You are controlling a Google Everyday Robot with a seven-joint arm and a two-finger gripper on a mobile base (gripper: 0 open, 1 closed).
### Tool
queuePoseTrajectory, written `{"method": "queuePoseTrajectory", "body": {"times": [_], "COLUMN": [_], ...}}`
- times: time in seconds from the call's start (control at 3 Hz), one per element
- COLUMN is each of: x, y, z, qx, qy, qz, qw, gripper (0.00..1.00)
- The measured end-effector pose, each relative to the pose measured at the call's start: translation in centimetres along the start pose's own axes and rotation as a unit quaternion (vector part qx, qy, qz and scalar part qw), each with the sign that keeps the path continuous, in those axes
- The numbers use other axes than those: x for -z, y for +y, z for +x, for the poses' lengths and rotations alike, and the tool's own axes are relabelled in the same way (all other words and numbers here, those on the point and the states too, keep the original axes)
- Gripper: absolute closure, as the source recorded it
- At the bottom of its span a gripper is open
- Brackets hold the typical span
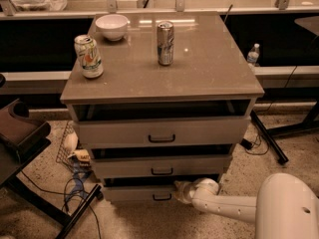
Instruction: Open bottom drawer
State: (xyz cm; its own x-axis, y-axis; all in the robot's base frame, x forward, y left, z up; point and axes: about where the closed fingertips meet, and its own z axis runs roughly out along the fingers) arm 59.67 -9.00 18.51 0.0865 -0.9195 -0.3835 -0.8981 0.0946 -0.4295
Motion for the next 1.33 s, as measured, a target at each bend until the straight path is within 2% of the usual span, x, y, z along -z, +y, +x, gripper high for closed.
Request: {"method": "queuePoseTrajectory", "body": {"times": [0.33, 0.67, 1.33], "x": [-0.1, 1.0, 2.2], "y": [0.1, 0.7, 1.6], "z": [-0.1, 0.8, 1.6], "qx": [0.000, -0.006, -0.018], "qy": [-0.001, 0.011, 0.020], "qz": [-0.001, 0.002, 0.009], "qw": [1.0000, 0.9999, 0.9996], "gripper": [0.92, 1.00, 1.00]}}
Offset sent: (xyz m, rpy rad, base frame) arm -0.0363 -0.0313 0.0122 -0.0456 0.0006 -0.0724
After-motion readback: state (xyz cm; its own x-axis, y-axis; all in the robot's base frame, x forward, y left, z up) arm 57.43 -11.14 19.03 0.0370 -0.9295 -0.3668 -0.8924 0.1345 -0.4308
